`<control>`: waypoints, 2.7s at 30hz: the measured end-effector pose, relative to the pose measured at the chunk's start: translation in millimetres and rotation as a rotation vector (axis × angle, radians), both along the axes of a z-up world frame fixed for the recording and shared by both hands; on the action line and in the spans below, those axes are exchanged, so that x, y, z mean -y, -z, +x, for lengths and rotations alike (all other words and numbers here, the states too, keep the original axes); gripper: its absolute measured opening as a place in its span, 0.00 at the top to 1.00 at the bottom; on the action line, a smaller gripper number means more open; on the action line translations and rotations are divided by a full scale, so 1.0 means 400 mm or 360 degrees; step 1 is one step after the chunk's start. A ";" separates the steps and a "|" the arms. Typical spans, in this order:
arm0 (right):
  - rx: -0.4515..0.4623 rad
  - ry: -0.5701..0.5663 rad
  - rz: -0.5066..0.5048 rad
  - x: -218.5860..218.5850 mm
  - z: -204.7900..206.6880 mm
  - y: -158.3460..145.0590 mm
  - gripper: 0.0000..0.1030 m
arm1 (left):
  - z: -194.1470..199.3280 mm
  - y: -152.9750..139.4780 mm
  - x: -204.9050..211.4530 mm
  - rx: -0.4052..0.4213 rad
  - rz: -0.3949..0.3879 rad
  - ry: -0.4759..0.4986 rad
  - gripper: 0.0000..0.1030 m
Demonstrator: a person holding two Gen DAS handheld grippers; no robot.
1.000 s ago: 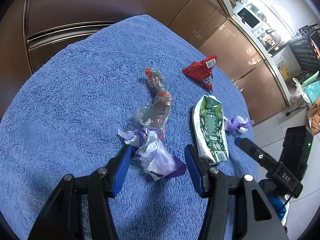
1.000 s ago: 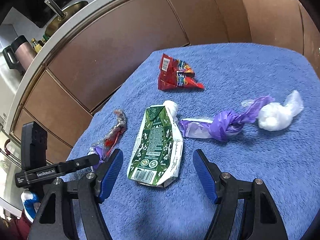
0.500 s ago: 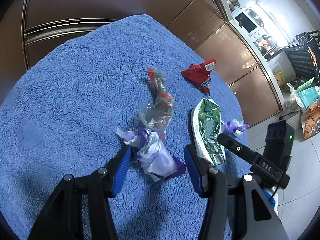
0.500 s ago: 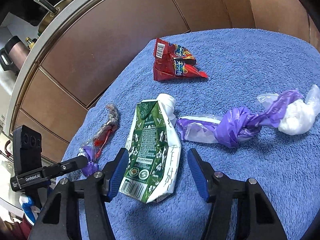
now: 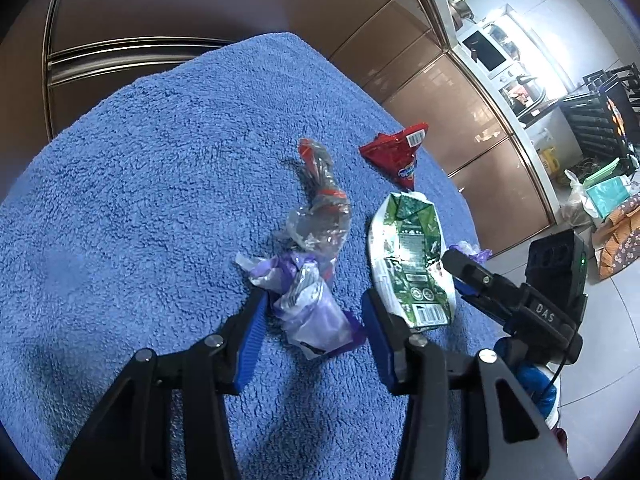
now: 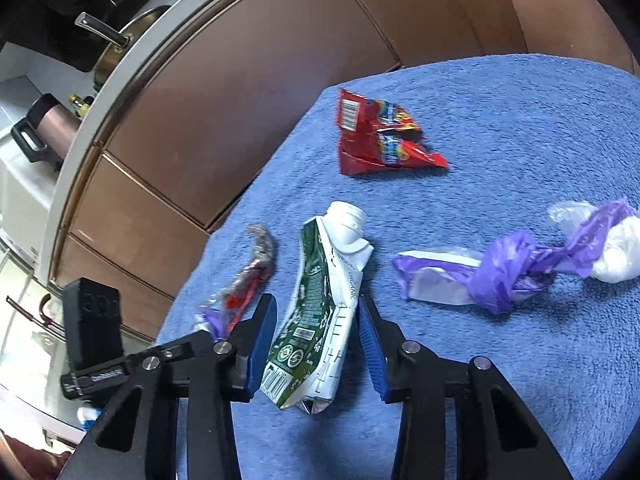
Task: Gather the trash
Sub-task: 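Grasp crumpled purple-white bag with left tool while right tool grasps green-white carton, then carry both items over the steel bin and open both tools to drop them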
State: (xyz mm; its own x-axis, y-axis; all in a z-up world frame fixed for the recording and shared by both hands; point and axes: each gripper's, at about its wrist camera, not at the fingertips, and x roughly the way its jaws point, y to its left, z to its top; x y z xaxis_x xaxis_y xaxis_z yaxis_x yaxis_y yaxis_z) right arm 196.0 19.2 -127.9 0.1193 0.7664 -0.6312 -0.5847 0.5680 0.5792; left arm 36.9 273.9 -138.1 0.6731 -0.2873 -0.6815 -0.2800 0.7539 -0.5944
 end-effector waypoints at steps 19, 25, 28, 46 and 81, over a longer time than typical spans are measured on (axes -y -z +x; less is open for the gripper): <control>-0.0226 -0.0079 -0.0043 -0.111 0.008 0.028 0.70 | -0.042 0.020 -0.042 0.0060 -0.0151 -0.0009 0.69; -0.0257 -0.0045 -0.0049 -0.122 0.009 0.043 0.88 | -0.062 0.022 -0.049 0.0066 -0.0188 -0.0017 0.70; -0.0285 0.0006 0.0002 -0.105 0.014 0.050 0.90 | -0.074 0.024 -0.055 0.0066 -0.0213 -0.0025 0.71; -0.0246 0.0110 0.0191 0.039 -0.048 -0.027 0.90 | -0.144 -0.022 -0.053 0.0086 -0.0214 -0.0056 0.72; 0.0087 0.1410 0.0513 0.934 -0.244 -0.149 0.90 | 0.175 -0.273 0.546 0.0192 -0.0001 0.0856 0.72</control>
